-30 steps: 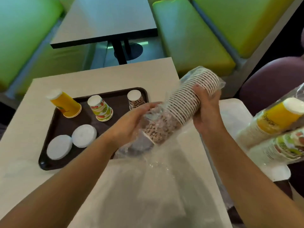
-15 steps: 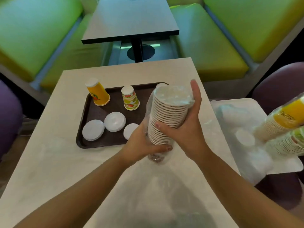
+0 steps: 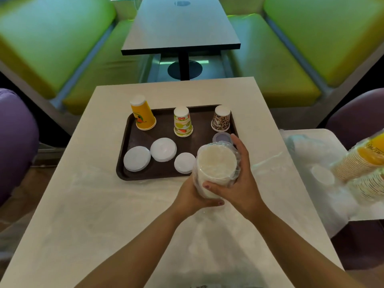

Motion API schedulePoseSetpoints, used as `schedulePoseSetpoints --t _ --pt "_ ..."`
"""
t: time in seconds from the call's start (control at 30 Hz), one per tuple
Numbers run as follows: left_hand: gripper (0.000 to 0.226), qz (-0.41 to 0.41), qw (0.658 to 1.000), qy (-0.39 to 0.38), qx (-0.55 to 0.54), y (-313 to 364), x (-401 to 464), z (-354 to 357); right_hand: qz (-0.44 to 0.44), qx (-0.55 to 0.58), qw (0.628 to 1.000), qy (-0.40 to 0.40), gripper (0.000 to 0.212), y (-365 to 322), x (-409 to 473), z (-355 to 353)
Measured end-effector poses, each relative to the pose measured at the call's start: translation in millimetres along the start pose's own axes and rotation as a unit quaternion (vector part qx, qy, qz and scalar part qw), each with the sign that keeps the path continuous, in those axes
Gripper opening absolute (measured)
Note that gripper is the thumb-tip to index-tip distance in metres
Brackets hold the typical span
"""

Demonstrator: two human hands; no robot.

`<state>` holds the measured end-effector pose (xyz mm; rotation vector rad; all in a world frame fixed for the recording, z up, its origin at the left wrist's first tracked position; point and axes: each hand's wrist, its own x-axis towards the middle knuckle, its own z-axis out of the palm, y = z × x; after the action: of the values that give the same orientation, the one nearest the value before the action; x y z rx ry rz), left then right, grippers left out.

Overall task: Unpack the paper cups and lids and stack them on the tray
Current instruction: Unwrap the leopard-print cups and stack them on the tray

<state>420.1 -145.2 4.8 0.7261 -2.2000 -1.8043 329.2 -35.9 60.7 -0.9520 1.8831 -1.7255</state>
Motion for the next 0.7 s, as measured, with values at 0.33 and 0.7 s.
schedulePoseSetpoints --t 0.33,0.7 --pt "0.065 -0.053 0.996 -0.012 0.067 -26.1 7.5 14.2 0.108 -0.07 0.992 -0.001 0.102 62.7 -15.0 1.8" --pt "0.022 -0.087 0.996 0.007 -0.025 -49.3 8.6 21.3 0.207 -0.13 0.97 -0.002 0.066 95.0 -19.2 7.0"
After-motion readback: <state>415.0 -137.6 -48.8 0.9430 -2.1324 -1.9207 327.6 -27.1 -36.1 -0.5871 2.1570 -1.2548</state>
